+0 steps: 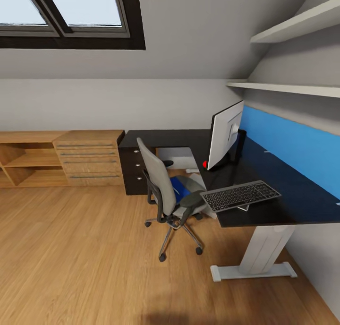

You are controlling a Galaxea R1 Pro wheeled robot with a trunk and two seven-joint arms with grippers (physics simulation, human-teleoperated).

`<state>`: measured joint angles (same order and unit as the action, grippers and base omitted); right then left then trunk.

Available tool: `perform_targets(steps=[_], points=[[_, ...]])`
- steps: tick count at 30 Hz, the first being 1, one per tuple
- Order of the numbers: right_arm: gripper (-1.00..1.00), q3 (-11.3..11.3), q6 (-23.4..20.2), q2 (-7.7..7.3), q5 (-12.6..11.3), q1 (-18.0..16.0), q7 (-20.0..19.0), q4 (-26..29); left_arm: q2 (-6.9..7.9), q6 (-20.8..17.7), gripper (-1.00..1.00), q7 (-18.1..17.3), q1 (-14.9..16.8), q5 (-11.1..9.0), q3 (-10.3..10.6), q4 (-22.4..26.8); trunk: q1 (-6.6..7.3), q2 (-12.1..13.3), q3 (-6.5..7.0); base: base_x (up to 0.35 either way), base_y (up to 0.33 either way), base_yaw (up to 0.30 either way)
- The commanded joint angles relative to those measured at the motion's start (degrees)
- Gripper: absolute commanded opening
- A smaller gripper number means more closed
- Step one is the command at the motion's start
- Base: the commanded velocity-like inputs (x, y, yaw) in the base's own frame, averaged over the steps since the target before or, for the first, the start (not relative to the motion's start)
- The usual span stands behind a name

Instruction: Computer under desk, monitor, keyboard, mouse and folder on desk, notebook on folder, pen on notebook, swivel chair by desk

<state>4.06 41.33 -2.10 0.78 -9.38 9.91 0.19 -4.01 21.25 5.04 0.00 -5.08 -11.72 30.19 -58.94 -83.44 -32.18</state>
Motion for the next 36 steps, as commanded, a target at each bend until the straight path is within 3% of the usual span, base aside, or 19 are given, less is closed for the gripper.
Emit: perform_targets(steps=[1, 11, 13, 14, 16, 18, 21, 24, 27, 36], points=[[1.0, 0.43, 0.06, 0.0, 0.1, -0.03, 0.46, -0.08, -0.03, 0.11, 1.0, -0.12, 0.0, -0.46, -0.06, 0.05, -0.23, -0.44, -0.23, 0.0, 0.0, 0.0], [1.0, 0.44, 0.06, 0.01, 0.13, -0.03, 0.38, -0.29, -0.03, 0.11, 1.0, -0.12, 0.0, -0.46, -0.06, 0.05, -2.42, -4.45, -2.03, 0.0, 0.0, 0.0], [1.0, 0.52, 0.03, 0.43, 0.13, -0.03, 0.37, -0.33, -0.03, 0.11, 1.0, -0.12, 0.0, -0.46, -0.06, 0.05, -2.86, -5.25, -2.39, 0.0, 0.0, 0.0], [1.0, 0.39, 0.13, 1.39, 0.02, -0.03, 0.52, 0.04, -0.03, 0.11, 1.0, -0.12, 0.0, -0.46, -0.06, 0.05, -3.08, -5.65, -2.57, 0.0, 0.0, 0.0], [1.0, 0.22, 0.31, 2.0, -0.1, -0.03, 0.62, 1.38, -0.03, 0.08, 1.0, -0.12, 0.0, -0.46, -0.06, 0.05, -3.52, -6.46, -2.92, 0.0, 0.0, 0.0], [1.0, -0.28, 0.15, 2.75, -0.51, -0.03, 0.68, 7.54, -0.03, 0.03, 1.0, -0.06, 0.0, -0.46, -0.07, 0.05, -3.96, -7.26, -3.28, 0.0, 0.0, 0.0], [1.0, -0.51, 0.37, 3.13, -0.83, -0.03, 0.84, 12.34, -0.03, -0.01, 1.0, -0.04, 0.0, -0.46, -0.06, 0.05, -4.62, -8.46, -3.82, 0.0, 0.0, 0.0], [1.0, -1.03, 0.3, 3.39, -2.74, -0.03, 1.43, 14.64, -0.03, -0.51, 1.0, 0.0, 0.0, -0.49, -0.08, 0.05, -5.28, -9.67, -4.36, 0.0, 0.0, 0.0], [1.0, -1.3, 0.25, 3.45, -6.63, -0.03, 1.52, 15.7, -0.03, -1.7, 1.0, 0.1, 0.0, -0.53, -0.06, 0.05, -5.94, -10.87, -4.9, 0.0, 0.0, 0.0], [1.0, -0.92, 0.59, 3.58, -8.14, -0.03, 1.52, 14.04, -0.03, -2.35, 1.0, 0.12, 0.0, -0.65, -0.13, 0.05, -7.91, -14.48, -6.52, 0.0, 0.0, 0.0]])
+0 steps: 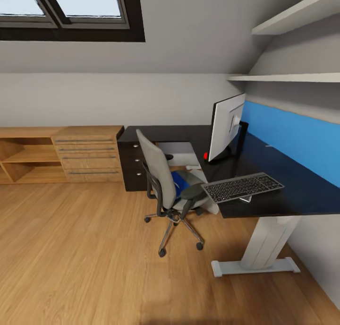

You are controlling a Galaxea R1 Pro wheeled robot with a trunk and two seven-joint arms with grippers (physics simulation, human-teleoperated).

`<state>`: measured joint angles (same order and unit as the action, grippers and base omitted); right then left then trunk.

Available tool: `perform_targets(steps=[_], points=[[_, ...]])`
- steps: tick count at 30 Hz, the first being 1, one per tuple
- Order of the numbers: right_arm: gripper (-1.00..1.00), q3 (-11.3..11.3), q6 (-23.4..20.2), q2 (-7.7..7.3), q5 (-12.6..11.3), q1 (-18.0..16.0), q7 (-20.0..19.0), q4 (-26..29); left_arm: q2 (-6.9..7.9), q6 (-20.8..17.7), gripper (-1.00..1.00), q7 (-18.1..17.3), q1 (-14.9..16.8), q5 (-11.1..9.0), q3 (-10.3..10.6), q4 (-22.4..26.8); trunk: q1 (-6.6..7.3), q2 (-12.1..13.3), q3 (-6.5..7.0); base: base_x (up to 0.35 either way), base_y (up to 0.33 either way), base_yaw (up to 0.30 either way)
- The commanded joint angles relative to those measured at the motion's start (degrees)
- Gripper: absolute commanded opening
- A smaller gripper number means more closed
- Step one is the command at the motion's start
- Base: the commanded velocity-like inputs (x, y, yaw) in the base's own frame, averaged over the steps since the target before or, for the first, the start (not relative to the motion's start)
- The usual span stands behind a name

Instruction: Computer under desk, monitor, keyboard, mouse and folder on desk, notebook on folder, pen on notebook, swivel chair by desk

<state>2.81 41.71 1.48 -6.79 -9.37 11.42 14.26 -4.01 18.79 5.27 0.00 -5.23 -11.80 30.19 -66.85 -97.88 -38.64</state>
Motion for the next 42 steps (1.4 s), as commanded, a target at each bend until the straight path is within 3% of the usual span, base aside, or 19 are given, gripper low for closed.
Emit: perform_targets(steps=[1, 19, 23, 25, 26, 27, 28, 30, 31, 32, 34, 36, 42], points=[[1.0, 0.33, 0.26, 0.0, -0.58, -0.03, 0.04, -0.13, -0.03, 0.09, 1.0, -0.12, 0.0, -0.49, -0.06, 0.04, -0.22, -0.44, -0.23, 0.0, 0.0, 0.031], [1.0, 0.21, 0.36, -0.2, -0.65, -0.03, 0.01, -4.02, -0.78, -0.38, 1.0, -0.36, 0.0, -0.45, 0.08, -1.01, -4.18, -7.66, -3.46, 0.0, 0.0, 0.258], [1.0, 0.24, 0.44, -0.3, -0.56, -0.03, 0.01, -3.25, -0.96, -0.86, 1.0, -0.4, 0.0, -0.51, 0.09, 1.66, -5.05, -9.26, -4.18, 0.0, 0.0, 0.044], [1.0, 0.25, 0.46, -0.29, -0.53, -0.03, 0.01, -1.31, -1.1, -2.86, 1.0, -0.41, 0.0, -0.54, 0.06, 5.17, -5.49, -10.06, -4.54, 0.0, 0.0, 0.013], [1.0, 0.26, 0.45, -0.27, -0.5, -0.03, -0.02, 0.42, -1.33, -5.89, 1.0, -0.37, 0.0, -0.55, 0.05, 7.97, -5.71, -10.46, -4.72, 0.0, 0.0, 0.008], [1.0, 0.26, -0.14, -0.28, -0.44, -0.36, -0.03, 3.3, -1.97, -13.14, 1.0, -0.21, 0.0, -0.56, 0.08, 13.71, -5.93, -10.87, -4.9, 0.0, 0.0, 0.004], [1.0, 0.26, -4.76, -0.26, -0.34, -5.05, -0.04, 6.65, -3.43, -27.18, 1.0, 0.02, 0.36, -0.57, 0.11, 24.94, -6.15, -11.27, -5.08, 0.0, 0.0, 0.001], [1.0, 0.26, -10.54, -0.32, -0.33, -9.78, -0.25, 6.31, -4.25, -32.02, 1.0, 0.06, 2.54, -0.57, 0.11, 28.88, -6.59, -12.07, -5.44, 0.0, 0.0, 0.0], [1.0, 0.26, -12.29, -0.35, -0.35, -11.27, -0.37, 5.99, -4.42, -33.08, 1.0, 0.05, 3.51, -0.57, 0.11, 29.72, -6.81, -12.47, -5.62, 0.0, 0.0, 0.0], [1.0, 0.22, -16.3, -0.49, -0.4, -15.63, -0.76, 4.78, -4.69, -35.29, 1.0, -0.05, 6.88, -0.69, 0.11, 31.3, -7.03, -12.87, -5.8, 0.0, 0.0, 0.0], [1.0, 0.19, -19.35, -0.69, -0.56, -21.55, -1.03, 2.98, -4.84, -37.72, 1.0, -0.14, 11.41, -0.98, 0.08, 31.84, -7.47, -13.67, -6.15, 0.0, 0.0, 0.0], [1.0, 0.14, -21.61, -0.81, -0.66, -25.64, -1.12, 1.83, -4.85, -39.35, 1.0, -0.2, 13.67, -1.38, 0.07, 31.34, -7.91, -14.47, -6.51, 0.0, 0.0, 0.0], [1.0, 0.03, -27.41, -0.95, -0.89, -31.57, -1.22, 0.87, -5.0, -40.69, 1.0, -0.6, 15.68, -2.3, 0.06, 27.88, -9.23, -16.88, -7.59, 0.0, 0.0, 0.0]])
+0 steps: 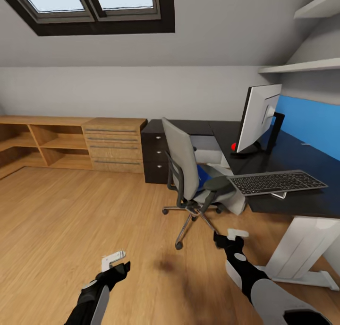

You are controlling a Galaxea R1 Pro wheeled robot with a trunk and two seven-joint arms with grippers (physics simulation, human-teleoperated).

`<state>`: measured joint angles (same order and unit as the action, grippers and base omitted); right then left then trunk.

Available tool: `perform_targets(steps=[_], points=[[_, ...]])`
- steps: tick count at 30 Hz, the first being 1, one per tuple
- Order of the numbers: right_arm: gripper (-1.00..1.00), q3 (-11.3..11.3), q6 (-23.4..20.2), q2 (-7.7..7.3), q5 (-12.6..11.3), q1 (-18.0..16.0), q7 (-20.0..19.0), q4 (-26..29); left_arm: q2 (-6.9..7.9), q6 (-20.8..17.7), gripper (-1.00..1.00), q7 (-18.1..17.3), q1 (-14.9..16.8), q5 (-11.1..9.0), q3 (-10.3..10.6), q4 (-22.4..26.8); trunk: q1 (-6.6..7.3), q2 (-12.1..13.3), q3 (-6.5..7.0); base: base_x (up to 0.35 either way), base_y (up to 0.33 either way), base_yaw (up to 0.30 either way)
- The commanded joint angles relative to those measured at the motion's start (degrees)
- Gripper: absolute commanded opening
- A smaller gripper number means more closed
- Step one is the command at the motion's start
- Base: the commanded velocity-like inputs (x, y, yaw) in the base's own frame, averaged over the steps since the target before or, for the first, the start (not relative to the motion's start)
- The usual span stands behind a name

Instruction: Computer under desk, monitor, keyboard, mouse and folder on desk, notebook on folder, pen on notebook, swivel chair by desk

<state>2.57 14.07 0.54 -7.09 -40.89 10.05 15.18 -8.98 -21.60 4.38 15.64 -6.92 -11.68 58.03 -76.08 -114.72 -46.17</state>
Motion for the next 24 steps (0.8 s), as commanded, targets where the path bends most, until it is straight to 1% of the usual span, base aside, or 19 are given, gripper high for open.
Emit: perform_targets(steps=[1, 3, 5, 6, 9, 11, 12, 17, 19, 20, 21, 22, 23, 24], points=[[1.0, 0.27, -0.3, -0.01, -0.61, -0.54, 0.11, -0.2, -0.05, -0.23, 1.0, 0.22, 0.18, -0.68, -0.04, -1.3, -0.22, -0.44, -0.24, 0.0, 0.0, 0.0], [1.0, 0.16, -0.72, -0.01, -0.63, -0.95, 0.09, -0.67, -0.05, -0.02, 1.0, 0.19, 0.31, -0.75, -0.03, -2.49, -0.66, -1.24, -0.6, 0.0, 0.0, 0.0], [1.0, 0.11, -0.72, 0.02, -0.64, -1.21, 0.07, -2.37, -0.02, 0.13, 1.0, 0.28, 0.39, -0.76, -0.02, -3.21, -1.1, -2.05, -0.96, 0.0, 0.0, 0.0], [1.0, 0.2, -0.13, 0.05, -0.64, -1.32, -0.07, -3.5, 0.01, 0.2, 1.0, 0.44, 0.42, -0.74, -0.03, -3.51, -1.32, -2.45, -1.14, 0.0, 0.0, 0.0], [1.0, 0.35, 0.89, 0.15, -0.64, -1.36, -0.22, -4.03, 0.07, 0.23, 1.0, 0.56, 0.43, -0.73, -0.09, -3.6, -1.97, -3.65, -1.68, 0.0, 0.0, 0.0], [1.0, 0.07, 2.73, 0.2, -0.7, -1.38, -0.24, -4.2, 0.14, 0.18, 1.0, 0.41, 0.44, -0.76, -0.2, -3.6, -2.41, -4.45, -2.04, 0.0, 0.0, 0.0], [1.0, -0.03, 4.5, 0.32, -0.75, -1.39, -0.02, -4.39, 0.17, 0.21, 1.0, 0.33, 0.44, -0.79, -0.21, -3.56, -2.63, -4.85, -2.22, 0.0, 0.0, 0.0], [1.0, -0.02, 5.67, 0.4, -0.74, -1.39, 0.11, -4.51, 0.15, 0.28, 1.0, 0.15, 0.44, -0.81, -0.13, -2.8, -3.73, -6.86, -3.11, 0.0, 0.0, 0.0], [1.0, -0.02, 5.78, 0.36, -0.74, -1.39, 0.13, -4.36, -0.02, 0.23, 1.0, 0.07, 0.47, -0.81, -0.11, 1.14, -4.17, -7.66, -3.47, 0.0, 0.0, 0.0], [1.0, -0.02, 5.78, 0.36, -0.74, -1.39, 0.14, -4.33, -0.07, 0.2, 1.0, 0.06, 0.47, -0.81, -0.07, 2.36, -4.39, -8.06, -3.65, 0.0, 0.0, 0.0], [1.0, 0.01, 5.76, 0.35, -0.74, -1.39, 0.14, -4.25, -0.17, 0.12, 1.0, 0.04, 0.36, -0.81, 0.04, 4.8, -4.61, -8.46, -3.83, 0.0, 0.0, 0.0], [1.0, 0.02, 5.75, 0.35, -0.73, -1.39, 0.14, -4.22, -0.2, 0.11, 1.0, 0.02, 0.2, -0.81, 0.1, 5.99, -4.61, -8.46, -3.83, 0.0, 0.0, 0.0], [1.0, 0.04, 5.73, 0.34, -0.73, -1.39, 0.14, -4.18, -0.25, 0.09, 1.0, -0.02, -0.52, -0.81, 0.22, 8.49, -4.61, -8.46, -3.83, 0.0, 0.0, 0.0], [1.0, 0.05, 5.73, 0.34, -0.73, -1.39, 0.14, -4.17, -0.29, 0.09, 1.0, -0.04, -1.1, -0.81, 0.34, 9.9, -4.61, -8.46, -3.83, 0.0, 0.0, 0.0]])
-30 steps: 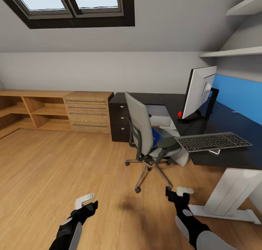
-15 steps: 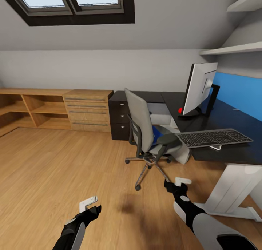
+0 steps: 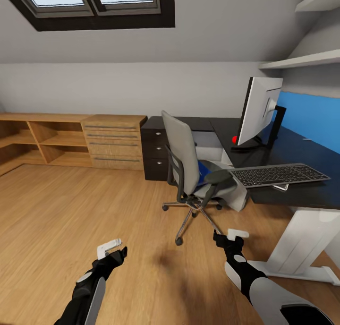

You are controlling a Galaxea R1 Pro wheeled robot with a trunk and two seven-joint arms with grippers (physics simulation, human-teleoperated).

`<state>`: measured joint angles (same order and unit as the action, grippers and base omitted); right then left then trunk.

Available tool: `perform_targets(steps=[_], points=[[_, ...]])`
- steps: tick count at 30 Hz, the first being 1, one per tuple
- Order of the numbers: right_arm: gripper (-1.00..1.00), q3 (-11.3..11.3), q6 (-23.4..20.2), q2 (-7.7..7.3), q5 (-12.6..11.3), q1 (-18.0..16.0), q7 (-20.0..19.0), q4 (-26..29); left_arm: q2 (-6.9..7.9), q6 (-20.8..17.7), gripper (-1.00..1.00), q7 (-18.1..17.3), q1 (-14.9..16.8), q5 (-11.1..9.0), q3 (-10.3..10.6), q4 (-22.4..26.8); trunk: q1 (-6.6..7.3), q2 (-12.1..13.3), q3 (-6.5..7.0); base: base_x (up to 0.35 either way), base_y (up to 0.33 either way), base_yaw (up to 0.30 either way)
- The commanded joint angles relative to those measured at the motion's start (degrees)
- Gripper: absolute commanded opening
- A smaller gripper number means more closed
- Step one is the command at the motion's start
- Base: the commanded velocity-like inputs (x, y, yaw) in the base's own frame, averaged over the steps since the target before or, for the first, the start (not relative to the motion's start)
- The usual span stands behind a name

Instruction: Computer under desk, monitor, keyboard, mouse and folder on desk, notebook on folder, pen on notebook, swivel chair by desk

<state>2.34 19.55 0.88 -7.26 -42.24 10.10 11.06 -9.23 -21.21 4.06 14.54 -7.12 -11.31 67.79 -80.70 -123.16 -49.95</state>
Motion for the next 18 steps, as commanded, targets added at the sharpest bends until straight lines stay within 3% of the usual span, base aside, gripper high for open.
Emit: perform_targets(steps=[1, 4, 5, 9, 14, 18], points=[[1.0, 0.28, 0.24, 0.0, -0.57, -0.04, 0.09, -0.04, -0.06, -0.31, 1.0, 0.24, -0.71, -0.63, 0.14, 1.66, 0.01, -0.02, -0.05, 0.0, 0.0, 0.0], [1.0, 0.29, 0.21, 0.0, -0.57, -0.04, 0.09, 0.17, -0.09, -0.39, 1.0, -0.46, -4.69, -0.67, 1.79, 8.99, 0.01, -0.02, -0.05, 0.0, 0.0, 0.0], [1.0, 0.29, 0.19, 0.0, -0.57, -0.04, 0.09, 0.48, -0.09, -0.43, 1.0, -1.07, -7.15, -0.68, 3.24, 13.02, 0.01, -0.02, -0.05, 0.0, 0.0, 0.0], [1.0, 0.24, 0.17, 0.0, -0.57, -0.04, 0.08, 1.16, -0.05, -0.43, 1.0, -2.07, -13.05, -0.69, 7.14, 20.41, 0.01, -0.02, -0.05, 0.0, 0.0, 0.0], [1.0, 0.22, 0.44, -0.07, -0.57, -0.04, 0.08, 1.65, -0.02, -0.42, 1.0, -2.43, -16.41, -0.7, 9.3, 23.29, 0.01, -0.02, -0.05, 0.0, 0.0, 0.0], [1.0, 0.16, 0.54, -0.13, -0.56, 0.01, 0.06, 2.85, -0.02, -0.41, 1.0, -2.51, -17.12, -0.7, 9.81, 23.95, -0.65, -1.23, -0.59, 0.0, 0.0, 0.0]])
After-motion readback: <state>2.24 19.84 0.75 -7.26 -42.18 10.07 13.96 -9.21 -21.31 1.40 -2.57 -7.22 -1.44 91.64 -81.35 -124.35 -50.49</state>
